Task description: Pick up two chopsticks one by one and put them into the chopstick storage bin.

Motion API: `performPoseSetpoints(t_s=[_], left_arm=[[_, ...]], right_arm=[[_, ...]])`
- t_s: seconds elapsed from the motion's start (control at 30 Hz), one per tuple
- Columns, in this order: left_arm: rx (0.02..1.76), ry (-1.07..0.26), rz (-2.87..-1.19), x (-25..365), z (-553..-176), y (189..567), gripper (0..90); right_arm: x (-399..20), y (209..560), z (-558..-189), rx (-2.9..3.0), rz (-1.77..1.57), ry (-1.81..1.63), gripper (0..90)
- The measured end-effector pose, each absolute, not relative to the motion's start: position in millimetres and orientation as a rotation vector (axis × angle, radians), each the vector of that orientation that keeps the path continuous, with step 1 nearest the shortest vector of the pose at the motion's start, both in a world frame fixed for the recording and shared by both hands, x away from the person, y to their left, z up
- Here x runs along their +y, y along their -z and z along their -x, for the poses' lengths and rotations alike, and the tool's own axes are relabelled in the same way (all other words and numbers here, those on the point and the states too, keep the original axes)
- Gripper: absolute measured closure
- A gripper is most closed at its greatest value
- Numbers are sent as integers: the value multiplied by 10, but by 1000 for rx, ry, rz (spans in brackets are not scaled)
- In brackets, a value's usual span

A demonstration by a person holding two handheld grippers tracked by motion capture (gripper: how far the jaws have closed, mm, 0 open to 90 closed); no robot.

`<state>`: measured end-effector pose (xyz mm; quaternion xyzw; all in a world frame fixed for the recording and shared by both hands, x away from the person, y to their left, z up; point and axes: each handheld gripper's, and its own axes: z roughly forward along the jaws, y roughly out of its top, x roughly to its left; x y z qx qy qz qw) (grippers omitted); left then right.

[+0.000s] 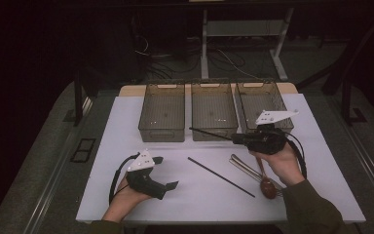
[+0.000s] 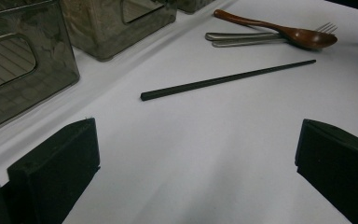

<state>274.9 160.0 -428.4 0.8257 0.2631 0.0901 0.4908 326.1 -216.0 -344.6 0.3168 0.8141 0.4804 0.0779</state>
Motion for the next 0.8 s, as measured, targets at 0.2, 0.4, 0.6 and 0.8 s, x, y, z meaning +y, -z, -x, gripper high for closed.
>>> performPoseSetpoints(t_s=[0.2, 0.4, 0.6, 0.8], left_arm=[[623, -221, -2006, 1611, -2775, 4286, 0], [616, -222, -2010, 1606, -2766, 4288, 0], [615, -218, -2008, 1590, -2767, 4289, 0], [614, -221, -2003, 1592, -2768, 4285, 0]], right_arm=[[-2052, 3390, -3363, 2432, -960, -1425, 866], [-1936, 3320, -3452, 2417, -963, -1410, 866], [-1829, 3290, -3556, 2401, -975, -1404, 866], [-1711, 3275, -3678, 2395, -984, -1399, 866]])
